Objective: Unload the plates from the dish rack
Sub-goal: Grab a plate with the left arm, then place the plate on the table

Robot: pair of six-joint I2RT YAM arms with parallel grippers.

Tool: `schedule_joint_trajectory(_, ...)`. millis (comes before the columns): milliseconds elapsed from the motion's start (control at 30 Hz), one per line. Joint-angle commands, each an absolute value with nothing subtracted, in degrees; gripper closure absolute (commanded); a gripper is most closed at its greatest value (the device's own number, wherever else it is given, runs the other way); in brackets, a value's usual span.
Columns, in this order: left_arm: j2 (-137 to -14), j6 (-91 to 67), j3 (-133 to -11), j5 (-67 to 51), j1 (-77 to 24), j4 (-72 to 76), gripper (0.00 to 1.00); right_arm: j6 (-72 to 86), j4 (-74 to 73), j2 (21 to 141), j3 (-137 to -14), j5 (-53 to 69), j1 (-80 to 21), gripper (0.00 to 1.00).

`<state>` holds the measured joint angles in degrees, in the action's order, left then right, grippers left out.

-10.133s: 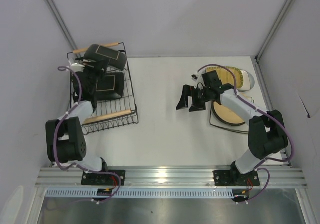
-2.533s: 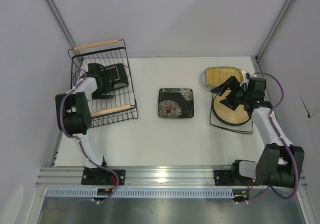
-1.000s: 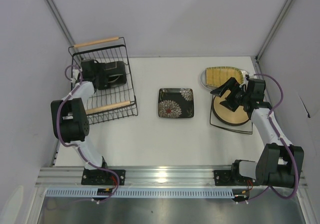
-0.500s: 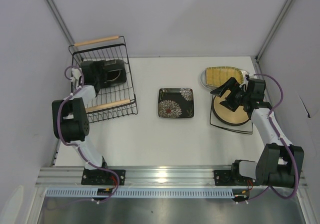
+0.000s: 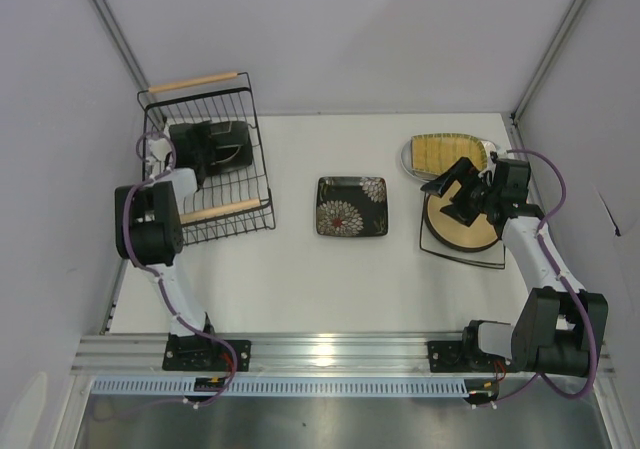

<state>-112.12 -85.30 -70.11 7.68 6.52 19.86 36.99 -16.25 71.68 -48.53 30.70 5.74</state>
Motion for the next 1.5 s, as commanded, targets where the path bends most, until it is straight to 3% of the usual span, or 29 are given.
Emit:
schedule_joint_trajectory(0, -114.0, -87.2, -74.9, 8.9, 6.3, 21.0, 0.24, 35.8, -16.5, 71.0, -50.3, 30.0, 5.6, 0.0)
schedule_joint_trajectory(167, -116.9, -87.3, -78.3, 9.2, 5.8, 20.5, 0.25, 35.6, -17.0, 70.9, -50.5, 29.5, 5.5, 0.0)
schedule_joint_trajectory(233, -117.8, -87.7, -80.0, 8.8, 5.6, 19.8, 0.31, 35.4, -17.3, 70.9, -50.9, 29.3, 5.5, 0.0)
schedule_joint_trajectory(267, -118.2, -87.7, -80.1, 8.5, 5.5, 20.9, 0.37, 35.4, -17.6, 71.0, -50.9, 29.2, 5.4, 0.0)
schedule_joint_trajectory(300, -119.0, -87.8, -80.3, 8.2, 5.5, 21.7, 0.53, 35.3, -17.6, 71.0, -51.0, 29.1, 5.4, 0.0)
schedule_joint_trajectory(367, -119.5, -88.2, -80.0, 6.9, 5.6, 24.3, 0.7, 35.2, -17.8, 71.0, -51.0, 29.0, 5.4, 0.0)
schedule_joint_trajectory(400, -119.6, -88.4, -79.7, 6.6, 5.5, 25.1, 0.88, 35.3, -17.8, 70.9, -51.0, 29.0, 5.4, 0.0)
schedule_joint_trajectory(433, -119.5, -88.4, -79.0, 6.3, 5.6, 25.8, 0.99, 35.3, -17.8, 71.1, -51.0, 29.0, 5.4, 0.0)
schedule_joint_trajectory(733, -116.1, -90.3, -70.2, 1.8, 5.5, 34.9, 1.0, 35.7, -17.0, 71.5, -50.6, 28.9, 4.7, 0.0)
schedule_joint_trajectory(900, -107.6, -86.1, -64.3, 2.1, 5.4, 39.5, 1.0, 35.7, -16.5, 71.9, -50.3, 29.0, 4.6, 0.0)
schedule_joint_trajectory(1233, -91.9, -62.6, -65.8, 9.2, 3.7, 35.2, 1.0, 36.4, -14.9, 72.2, -49.6, 29.4, 3.9, 0.0)
schedule_joint_trajectory(1467, -86.2, -45.3, -67.9, 2.3, 0.4, 37.0, 1.0, 36.8, -14.3, 72.2, -49.4, 29.6, 3.3, 0.0)
